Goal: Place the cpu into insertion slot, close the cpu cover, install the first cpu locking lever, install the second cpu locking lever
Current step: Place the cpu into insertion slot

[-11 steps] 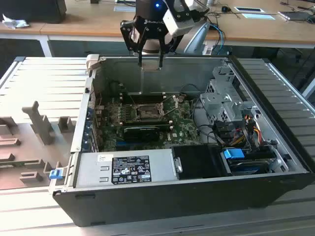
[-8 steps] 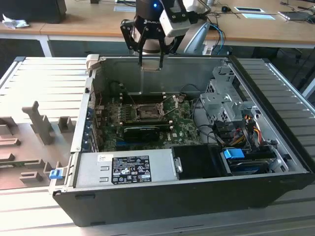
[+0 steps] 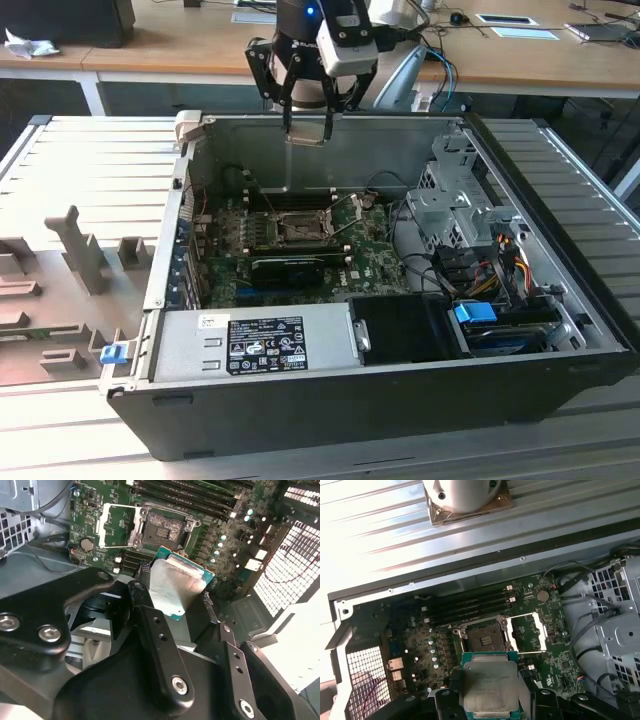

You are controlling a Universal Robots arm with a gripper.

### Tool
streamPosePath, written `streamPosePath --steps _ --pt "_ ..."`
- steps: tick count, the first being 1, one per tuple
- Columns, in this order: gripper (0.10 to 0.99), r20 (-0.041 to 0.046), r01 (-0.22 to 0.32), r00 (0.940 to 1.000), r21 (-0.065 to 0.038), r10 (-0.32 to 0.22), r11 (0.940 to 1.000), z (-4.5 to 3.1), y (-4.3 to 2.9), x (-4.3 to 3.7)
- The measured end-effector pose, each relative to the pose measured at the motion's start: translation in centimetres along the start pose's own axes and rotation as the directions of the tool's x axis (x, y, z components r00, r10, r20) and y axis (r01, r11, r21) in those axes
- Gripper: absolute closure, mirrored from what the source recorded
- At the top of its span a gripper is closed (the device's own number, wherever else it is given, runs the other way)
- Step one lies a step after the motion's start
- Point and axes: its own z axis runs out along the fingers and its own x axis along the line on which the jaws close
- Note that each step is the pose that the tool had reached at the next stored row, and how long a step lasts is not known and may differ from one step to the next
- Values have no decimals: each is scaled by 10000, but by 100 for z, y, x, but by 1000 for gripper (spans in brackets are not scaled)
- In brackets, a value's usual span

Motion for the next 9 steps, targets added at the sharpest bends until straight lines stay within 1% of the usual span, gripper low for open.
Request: streamPosePath --steps 2,5,6,7,8,9 --pt "557 5 -52 10000 -1 52 10000 3 0 0" --pt "557 -32 -77 10000 9 77 10000 22 -3 1" --pt "557 -44 -77 10000 13 77 10000 50 -8 -1" --pt "557 -30 -224 9997 13 224 9997 68 -10 -2" --pt "557 -2 -537 9986 8 537 9986 73 -11 -2" --pt "557 32 -911 9958 -4 911 9958 81 -11 -2"
